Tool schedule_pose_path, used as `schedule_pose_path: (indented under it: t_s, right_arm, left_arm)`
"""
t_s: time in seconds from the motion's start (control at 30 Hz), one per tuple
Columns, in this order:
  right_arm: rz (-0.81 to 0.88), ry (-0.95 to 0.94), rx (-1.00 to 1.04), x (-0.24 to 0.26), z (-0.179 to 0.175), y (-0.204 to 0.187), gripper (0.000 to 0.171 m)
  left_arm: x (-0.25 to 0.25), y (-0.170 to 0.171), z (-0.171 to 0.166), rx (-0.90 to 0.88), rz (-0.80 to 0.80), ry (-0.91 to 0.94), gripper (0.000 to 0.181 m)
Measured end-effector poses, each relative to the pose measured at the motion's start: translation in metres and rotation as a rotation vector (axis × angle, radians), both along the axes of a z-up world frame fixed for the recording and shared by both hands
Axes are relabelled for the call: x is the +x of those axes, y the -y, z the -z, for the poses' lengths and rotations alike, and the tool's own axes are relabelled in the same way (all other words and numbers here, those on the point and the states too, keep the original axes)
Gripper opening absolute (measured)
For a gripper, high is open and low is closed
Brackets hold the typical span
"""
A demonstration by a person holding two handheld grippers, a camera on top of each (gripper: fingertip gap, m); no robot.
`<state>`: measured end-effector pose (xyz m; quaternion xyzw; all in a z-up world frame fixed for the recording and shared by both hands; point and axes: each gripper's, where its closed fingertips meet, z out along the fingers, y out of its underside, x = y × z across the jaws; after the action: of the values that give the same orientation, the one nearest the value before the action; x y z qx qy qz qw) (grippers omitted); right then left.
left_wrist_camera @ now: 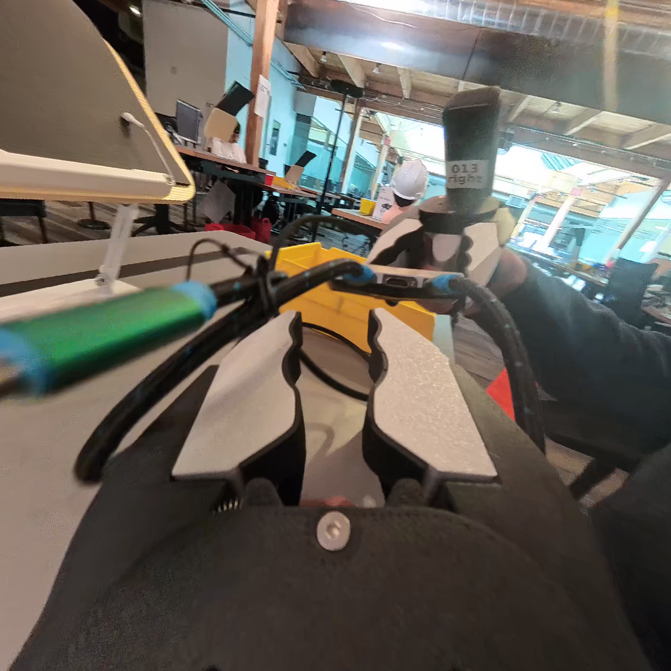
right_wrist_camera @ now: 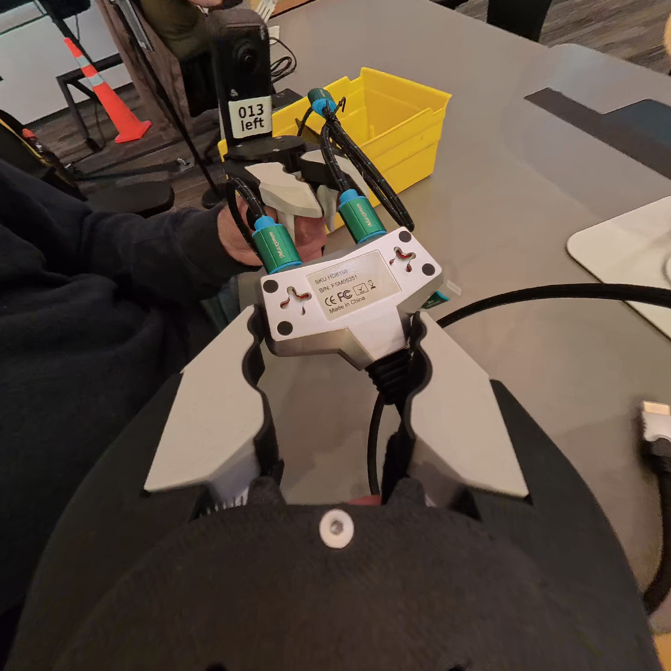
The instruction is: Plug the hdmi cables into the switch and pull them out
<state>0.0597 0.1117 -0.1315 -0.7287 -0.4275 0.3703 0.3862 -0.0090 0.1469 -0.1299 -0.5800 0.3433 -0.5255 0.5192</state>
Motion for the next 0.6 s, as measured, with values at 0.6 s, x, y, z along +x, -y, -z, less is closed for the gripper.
schedule_pose_path:
  t_s: [0.6]
  right_arm:
    - [0.245, -0.143, 0.193, 0.069, -0.127, -0.041, 0.079]
  left_arm:
    - [-0.037, -0.044, 0.021, -0.019, -0.418, -0.024, 0.031]
